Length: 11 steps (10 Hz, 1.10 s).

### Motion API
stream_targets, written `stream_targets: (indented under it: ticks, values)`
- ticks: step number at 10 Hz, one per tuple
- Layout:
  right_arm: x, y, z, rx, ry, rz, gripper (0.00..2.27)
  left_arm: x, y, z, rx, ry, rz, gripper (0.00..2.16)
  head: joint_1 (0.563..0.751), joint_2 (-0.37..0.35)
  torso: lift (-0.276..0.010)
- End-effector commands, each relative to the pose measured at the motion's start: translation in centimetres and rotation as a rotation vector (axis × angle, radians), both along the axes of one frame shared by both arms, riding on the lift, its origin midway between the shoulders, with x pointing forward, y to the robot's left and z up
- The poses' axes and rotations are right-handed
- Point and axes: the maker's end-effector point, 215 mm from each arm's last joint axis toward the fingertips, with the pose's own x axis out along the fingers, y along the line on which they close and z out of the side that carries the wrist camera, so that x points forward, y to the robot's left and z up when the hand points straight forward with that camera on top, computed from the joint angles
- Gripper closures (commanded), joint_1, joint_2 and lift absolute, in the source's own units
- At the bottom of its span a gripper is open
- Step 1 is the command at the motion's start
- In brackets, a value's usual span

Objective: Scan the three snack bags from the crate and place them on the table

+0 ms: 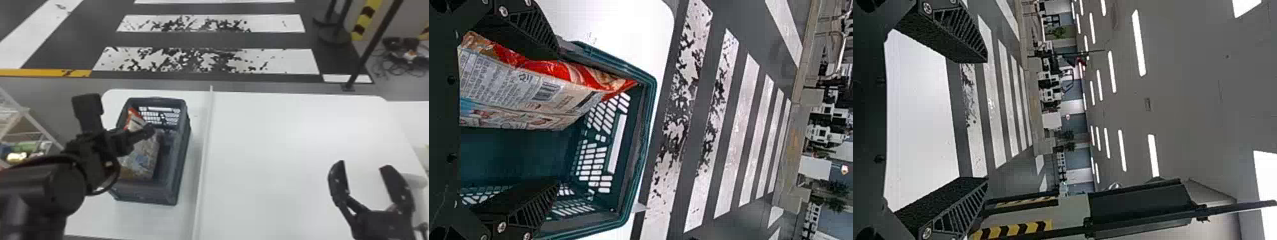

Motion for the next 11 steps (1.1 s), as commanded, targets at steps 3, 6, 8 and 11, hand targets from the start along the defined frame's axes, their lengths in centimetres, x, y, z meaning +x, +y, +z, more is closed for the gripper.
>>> stream_targets:
  ticks: [3,6,8,11]
  values:
    - [0.3,-0.2,-0.5,-0.001,0.005,-0.004,0.09,0.4,1.4,-0.2,-0.016,0.008,0.018,0.14,0.695,0.077,-0.037]
    - [0.4,-0.6,0.0,-0.001,-0.011,-0.011,0.09,1.2,0.3,-1.5,-0.032,0.035,-0.001,0.14,0.695,0.073,-0.037]
    - [0.6,-1.1,0.1,0.002,-0.019,-0.018,0.09,1.7,-0.6,-1.8,-0.034,0.038,-0.015,0.14,0.695,0.057,-0.037]
    - [0.9,-1.3,0.0,0.002,-0.022,-0.023,0.09,2.0,-1.4,-2.3,-0.037,0.049,-0.030,0.14,0.695,0.032,-0.037]
